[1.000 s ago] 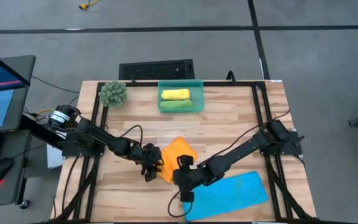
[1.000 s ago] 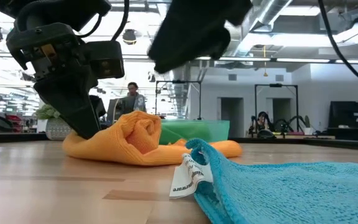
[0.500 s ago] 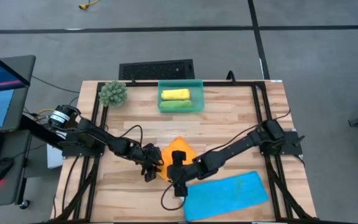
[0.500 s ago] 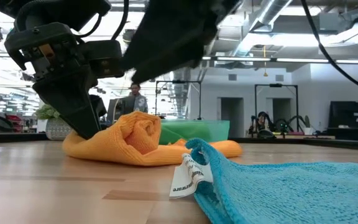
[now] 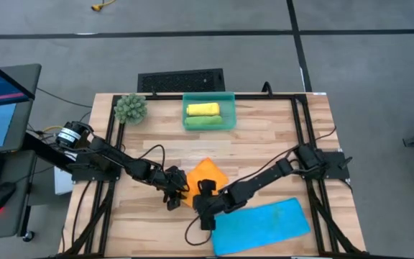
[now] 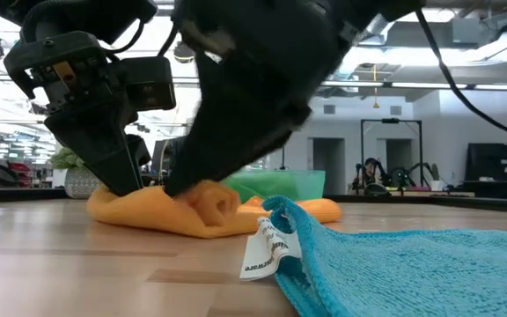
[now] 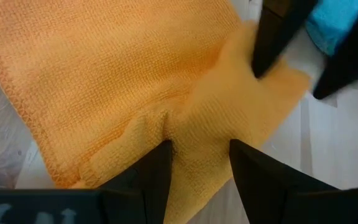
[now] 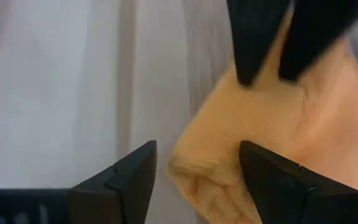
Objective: Roll microfiber towels into tight, uniform cylinder then place into a basket
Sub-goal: Roll the orange towel
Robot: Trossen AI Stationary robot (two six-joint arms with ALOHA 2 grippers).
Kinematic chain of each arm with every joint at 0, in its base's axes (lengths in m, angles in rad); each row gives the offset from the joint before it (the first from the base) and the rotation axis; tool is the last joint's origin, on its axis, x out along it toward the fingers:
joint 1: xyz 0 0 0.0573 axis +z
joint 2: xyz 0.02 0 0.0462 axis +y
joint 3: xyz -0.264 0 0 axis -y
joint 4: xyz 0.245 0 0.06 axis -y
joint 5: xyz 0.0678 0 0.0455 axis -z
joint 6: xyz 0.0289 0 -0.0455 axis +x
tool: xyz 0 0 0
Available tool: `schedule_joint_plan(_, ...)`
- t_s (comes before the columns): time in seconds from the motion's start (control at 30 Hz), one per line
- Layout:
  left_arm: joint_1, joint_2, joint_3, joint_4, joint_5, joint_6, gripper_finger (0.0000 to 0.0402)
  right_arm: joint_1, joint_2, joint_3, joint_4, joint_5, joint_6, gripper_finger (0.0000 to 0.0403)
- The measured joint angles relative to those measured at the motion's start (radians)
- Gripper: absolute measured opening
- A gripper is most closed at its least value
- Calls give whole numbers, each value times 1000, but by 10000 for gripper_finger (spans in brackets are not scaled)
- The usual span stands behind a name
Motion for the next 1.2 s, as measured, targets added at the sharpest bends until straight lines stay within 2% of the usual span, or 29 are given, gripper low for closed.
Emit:
schedule_joint_plan(0.43, 0, -3, 0, -2, 43, -107, 158, -12, 46, 6, -34, 7, 169, 246)
schedule_joint_plan(0.53, 0, -9, 0, -6, 42, -107, 158, -12, 46, 6, -42, -7, 218, 212)
schedule_joint_plan(0.83, -1, -82, 3, -104, 35, -86, 158, 6, 47, 4, -72, -6, 332, 27)
schedule_joint_plan(0.9, -1, -115, 3, -151, 17, -77, 158, 13, 47, 4, -75, -11, 350, 14)
schedule_joint_plan(1.07, -11, -215, 3, -286, -45, -57, 158, 38, 43, 3, -77, -8, 422, 26)
schedule_joint_plan(1.2, -46, -284, 3, -318, -113, -18, 158, 64, 43, 2, -65, 13, 475, 11)
